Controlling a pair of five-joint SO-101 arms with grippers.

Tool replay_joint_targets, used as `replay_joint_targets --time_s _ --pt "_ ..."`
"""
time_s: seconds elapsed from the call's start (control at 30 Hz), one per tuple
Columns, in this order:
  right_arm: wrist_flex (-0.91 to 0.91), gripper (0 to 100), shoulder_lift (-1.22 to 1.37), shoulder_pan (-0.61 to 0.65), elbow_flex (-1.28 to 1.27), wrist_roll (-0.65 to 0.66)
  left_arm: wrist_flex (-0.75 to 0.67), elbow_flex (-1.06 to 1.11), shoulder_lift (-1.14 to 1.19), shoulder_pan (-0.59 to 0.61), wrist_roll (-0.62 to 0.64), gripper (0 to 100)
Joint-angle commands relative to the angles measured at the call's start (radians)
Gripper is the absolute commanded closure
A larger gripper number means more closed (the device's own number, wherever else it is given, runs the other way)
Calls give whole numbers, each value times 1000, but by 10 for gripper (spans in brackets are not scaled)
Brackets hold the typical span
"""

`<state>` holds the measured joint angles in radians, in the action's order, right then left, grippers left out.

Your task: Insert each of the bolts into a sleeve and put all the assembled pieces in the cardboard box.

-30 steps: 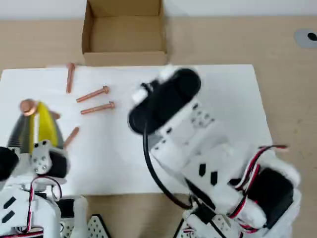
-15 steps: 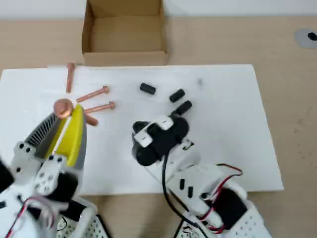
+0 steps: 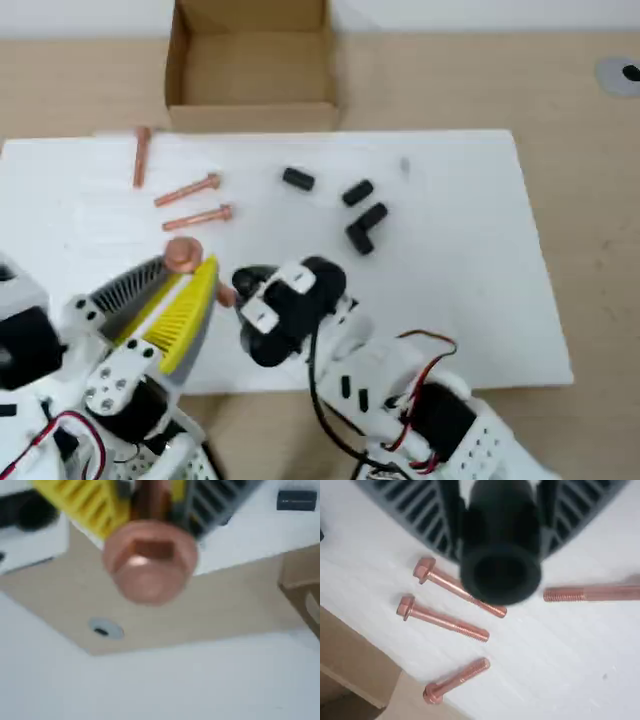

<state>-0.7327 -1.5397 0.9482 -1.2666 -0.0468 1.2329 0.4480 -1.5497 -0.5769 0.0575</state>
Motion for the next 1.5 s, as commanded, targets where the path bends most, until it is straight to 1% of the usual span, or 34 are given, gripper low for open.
replay_joint_targets --time_s 0.0,0.07,0.2,0.33,0.4,0.53,0.63,0.77,0.9,1.03,1.17,1.37,1.47 --pt "31 988 -18 15 24 0 -2 54 -54 -6 2 992" --pt "31 988 -18 15 27 0 -3 101 -84 -5 0 992" --pt "31 988 -19 16 30 0 -52 196 -131 -5 -5 992" --pt "31 988 -21 18 30 -2 -130 315 -165 -3 -61 992" --pt "31 988 -21 18 30 -2 -180 364 -186 29 -78 992" --pt "31 988 -21 18 30 -2 -295 440 -231 144 -74 992" --pt "31 988 -21 18 30 -2 -330 470 -251 190 -74 992" --pt "31 988 -21 16 28 -15 -313 470 -254 190 -69 992" --pt "31 988 -13 15 25 -71 -313 468 -252 190 2 992" --pt "31 988 -13 15 21 -71 -313 462 -252 189 32 993" --pt "31 988 -13 15 21 -71 -284 460 -255 183 35 993" --pt "31 988 -13 15 21 -71 -195 402 -254 71 54 993" --pt "29 988 -13 15 19 -71 -192 391 -252 61 55 993"
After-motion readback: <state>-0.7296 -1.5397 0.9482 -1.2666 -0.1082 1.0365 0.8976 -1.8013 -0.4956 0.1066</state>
